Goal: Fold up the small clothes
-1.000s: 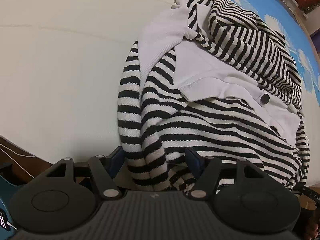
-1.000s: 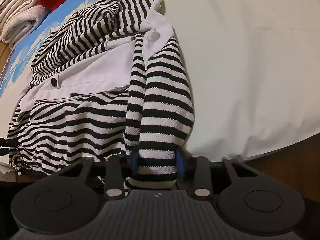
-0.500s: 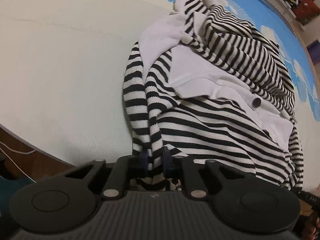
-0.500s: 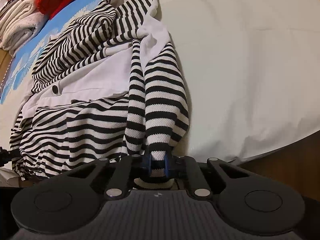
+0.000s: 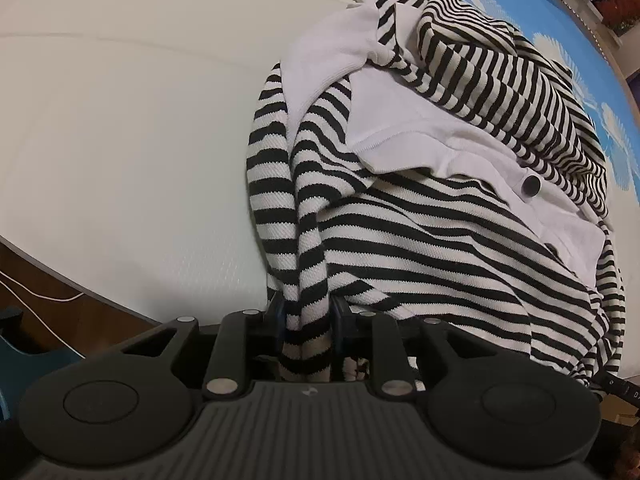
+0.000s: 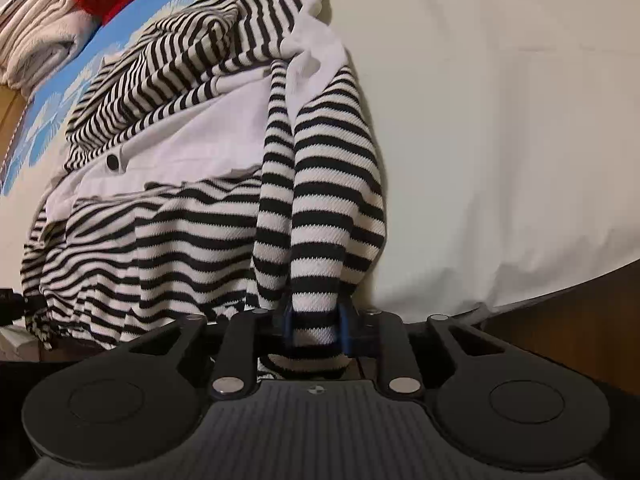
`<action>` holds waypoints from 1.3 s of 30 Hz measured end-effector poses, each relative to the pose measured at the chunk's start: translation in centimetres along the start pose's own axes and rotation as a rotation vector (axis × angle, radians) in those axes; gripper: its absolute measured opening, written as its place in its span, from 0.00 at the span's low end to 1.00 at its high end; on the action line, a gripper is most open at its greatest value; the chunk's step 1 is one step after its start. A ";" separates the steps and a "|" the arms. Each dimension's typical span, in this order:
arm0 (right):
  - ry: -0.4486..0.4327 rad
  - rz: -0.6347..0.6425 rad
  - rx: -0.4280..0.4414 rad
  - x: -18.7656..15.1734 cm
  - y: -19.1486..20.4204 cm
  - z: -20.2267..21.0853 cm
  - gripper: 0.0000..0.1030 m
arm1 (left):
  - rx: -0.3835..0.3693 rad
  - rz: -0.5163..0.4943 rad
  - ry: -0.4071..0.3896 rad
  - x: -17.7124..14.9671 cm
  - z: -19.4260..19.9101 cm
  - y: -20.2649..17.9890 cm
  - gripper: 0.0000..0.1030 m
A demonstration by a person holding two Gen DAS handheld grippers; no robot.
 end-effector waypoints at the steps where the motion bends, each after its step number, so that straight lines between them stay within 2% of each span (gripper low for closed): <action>1: 0.000 0.005 -0.004 0.0 0.0 0.0 0.22 | 0.000 0.000 0.000 0.0 0.0 0.0 0.23; 4: 0.001 0.003 -0.008 0.0 0.0 -0.1 0.22 | 0.001 -0.005 -0.001 0.0 0.0 -0.1 0.23; 7: 0.001 0.019 -0.011 0.0 0.0 -0.2 0.22 | 0.006 -0.023 -0.007 0.0 -0.1 -0.3 0.18; 9: -0.004 0.024 -0.010 0.0 0.1 -0.1 0.18 | 0.006 -0.031 -0.010 0.1 -0.1 -0.4 0.14; 12: -0.020 0.022 -0.007 0.2 0.0 0.1 0.05 | -0.008 -0.035 -0.034 0.2 0.2 -0.5 0.09; 14: -0.050 0.007 0.023 0.6 0.0 0.7 0.03 | -0.016 -0.042 -0.054 0.2 0.7 -0.9 0.07; 16: -0.097 -0.013 0.070 1.5 -0.1 2.1 0.03 | 0.003 -0.083 -0.061 0.1 1.6 -2.1 0.07; 18: -0.144 -0.034 0.125 2.8 -0.3 4.3 0.02 | -0.009 -0.165 -0.112 0.2 3.7 -4.0 0.07; 22: -0.220 -0.104 0.227 5.7 -1.7 9.5 0.02 | -0.052 -0.194 -0.211 -0.1 8.4 -5.3 0.07; 25: -0.257 -0.101 0.288 6.5 -2.6 13.7 0.02 | -0.069 -0.211 -0.286 -1.0 12.5 -5.7 0.06; 29: -0.275 -0.041 0.301 4.7 -3.1 18.3 0.01 | -0.130 -0.217 -0.361 -3.0 17.9 -4.5 0.06; 31: -0.270 -0.038 0.305 3.2 -3.7 20.1 0.01 | -0.149 -0.206 -0.373 -4.0 19.3 -3.8 0.06; 34: -0.252 -0.030 0.305 1.0 -4.5 21.7 0.01 | -0.154 -0.196 -0.350 -5.0 19.5 -3.1 0.06; 39: -0.207 -0.108 0.298 -0.8 -5.8 20.9 0.01 | -0.174 -0.181 -0.318 -5.0 17.9 -2.6 0.07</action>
Point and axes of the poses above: each gripper's, at about its wrist camera, not at the fingertips, and z roughly against the way its jaws point, y to its left, x to its top, the point moved 2 cm from there along -z, roughly the way its jaws point, and after that the axes turned 15 degrees about -z, right-handed, at the moved point
